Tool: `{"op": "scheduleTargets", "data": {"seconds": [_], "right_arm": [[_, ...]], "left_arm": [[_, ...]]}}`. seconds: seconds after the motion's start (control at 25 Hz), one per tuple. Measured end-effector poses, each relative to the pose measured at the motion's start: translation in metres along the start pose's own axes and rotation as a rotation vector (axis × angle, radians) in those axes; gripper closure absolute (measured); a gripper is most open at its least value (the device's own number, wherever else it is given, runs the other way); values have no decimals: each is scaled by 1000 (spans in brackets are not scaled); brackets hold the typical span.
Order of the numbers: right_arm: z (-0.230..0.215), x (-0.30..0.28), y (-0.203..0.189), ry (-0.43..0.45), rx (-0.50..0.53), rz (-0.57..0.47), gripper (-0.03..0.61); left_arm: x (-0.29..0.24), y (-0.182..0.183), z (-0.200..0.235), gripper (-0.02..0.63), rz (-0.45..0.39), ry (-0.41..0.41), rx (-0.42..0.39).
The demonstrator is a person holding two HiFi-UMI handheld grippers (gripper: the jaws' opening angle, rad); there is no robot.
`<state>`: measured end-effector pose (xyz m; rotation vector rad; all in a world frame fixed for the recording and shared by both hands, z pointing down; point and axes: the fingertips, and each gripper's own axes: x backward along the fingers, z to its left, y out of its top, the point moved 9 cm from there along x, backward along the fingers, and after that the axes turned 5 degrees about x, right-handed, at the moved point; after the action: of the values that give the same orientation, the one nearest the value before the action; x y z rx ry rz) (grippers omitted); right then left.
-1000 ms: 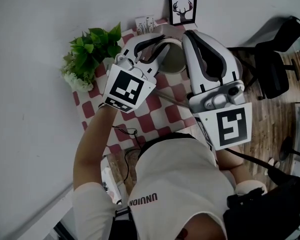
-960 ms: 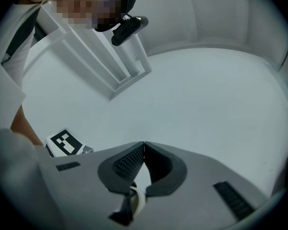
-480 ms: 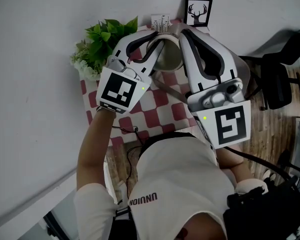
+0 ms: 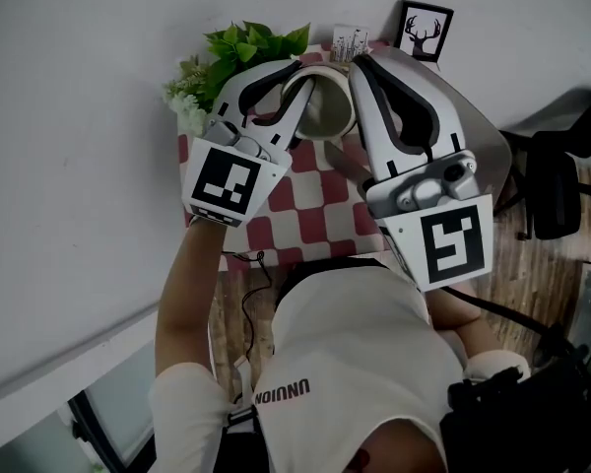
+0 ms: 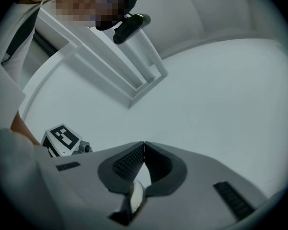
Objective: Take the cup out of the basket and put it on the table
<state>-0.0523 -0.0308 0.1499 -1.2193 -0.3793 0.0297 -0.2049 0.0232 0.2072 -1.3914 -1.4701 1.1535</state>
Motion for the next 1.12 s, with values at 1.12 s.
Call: {"op": "scheduleTargets", "data": {"seconds": [1.12], "right_arm": [[70, -39, -16, 221, -116, -2, 560]], "left_arm": [[90, -45, 18, 548, 145, 215, 61]]}}
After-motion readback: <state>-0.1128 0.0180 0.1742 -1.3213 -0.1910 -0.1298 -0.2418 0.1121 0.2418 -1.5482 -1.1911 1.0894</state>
